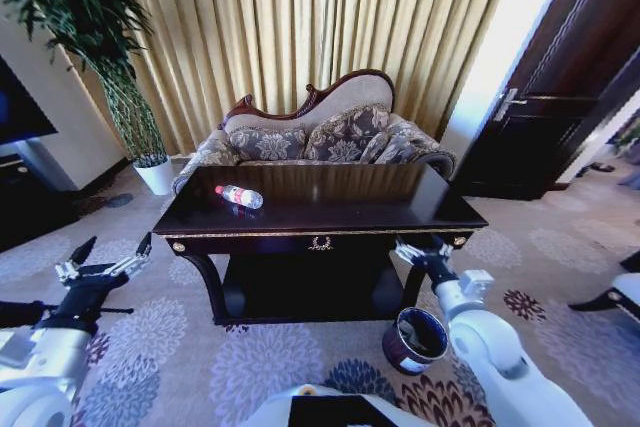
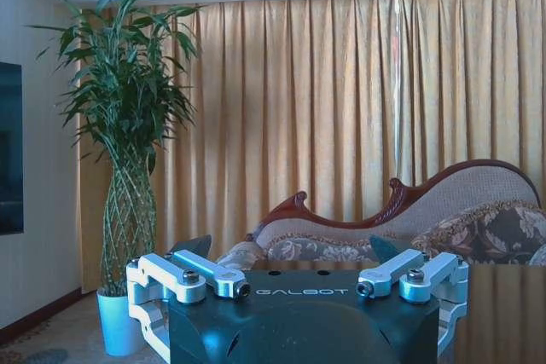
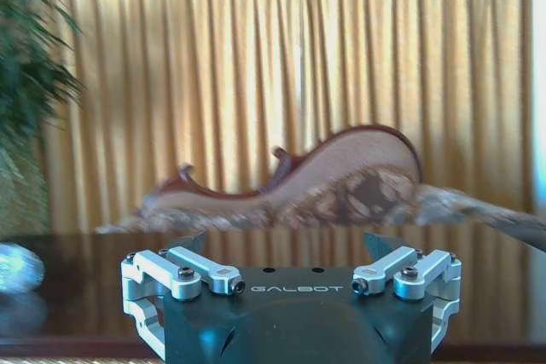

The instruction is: Move to the front of the table and place the trash on the table into the trash bin.

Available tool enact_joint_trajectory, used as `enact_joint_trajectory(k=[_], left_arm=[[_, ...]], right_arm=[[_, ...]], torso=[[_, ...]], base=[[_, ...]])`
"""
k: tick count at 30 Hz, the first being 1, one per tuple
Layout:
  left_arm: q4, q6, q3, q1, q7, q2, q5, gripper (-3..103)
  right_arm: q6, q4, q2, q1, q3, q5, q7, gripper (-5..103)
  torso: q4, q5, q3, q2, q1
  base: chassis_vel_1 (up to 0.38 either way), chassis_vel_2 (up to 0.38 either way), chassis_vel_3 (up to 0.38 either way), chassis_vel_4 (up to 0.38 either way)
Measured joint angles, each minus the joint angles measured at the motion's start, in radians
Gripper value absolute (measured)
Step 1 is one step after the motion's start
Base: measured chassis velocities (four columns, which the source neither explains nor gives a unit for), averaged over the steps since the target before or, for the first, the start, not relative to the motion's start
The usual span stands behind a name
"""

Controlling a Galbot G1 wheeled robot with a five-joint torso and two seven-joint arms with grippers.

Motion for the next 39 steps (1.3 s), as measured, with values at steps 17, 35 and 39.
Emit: enact_joint_trajectory(k=[17, 35, 39], left_arm=[[0.0, 0.027, 0.005, -0.028, -0.019, 0.006, -0.001, 100], [0.0, 0.032, 0.019, -0.039, -0.022, 0.01, 0.005, 100], [0.0, 0.032, 0.019, -0.039, -0.022, 0.012, 0.005, 100]], right_arm=[[-0.008, 0.013, 0.018, -0.003, 0.0, -0.015, 0.002, 100], [-0.004, 0.004, 0.022, 0.005, -0.01, -0.02, -0.003, 100], [-0.003, 0.001, 0.025, 0.005, -0.016, -0.024, -0.004, 100]], torso=[[0.0, 0.0001, 0.0, 0.0, 0.0], [0.0, 0.0002, 0.0, 0.0, 0.0], [0.0, 0.0002, 0.0, 0.0, 0.0]], base=[[0.0, 0.0, 0.0, 0.0], [-0.024, 0.018, 0.019, -0.022], [-0.07, 0.074, 0.088, -0.082]])
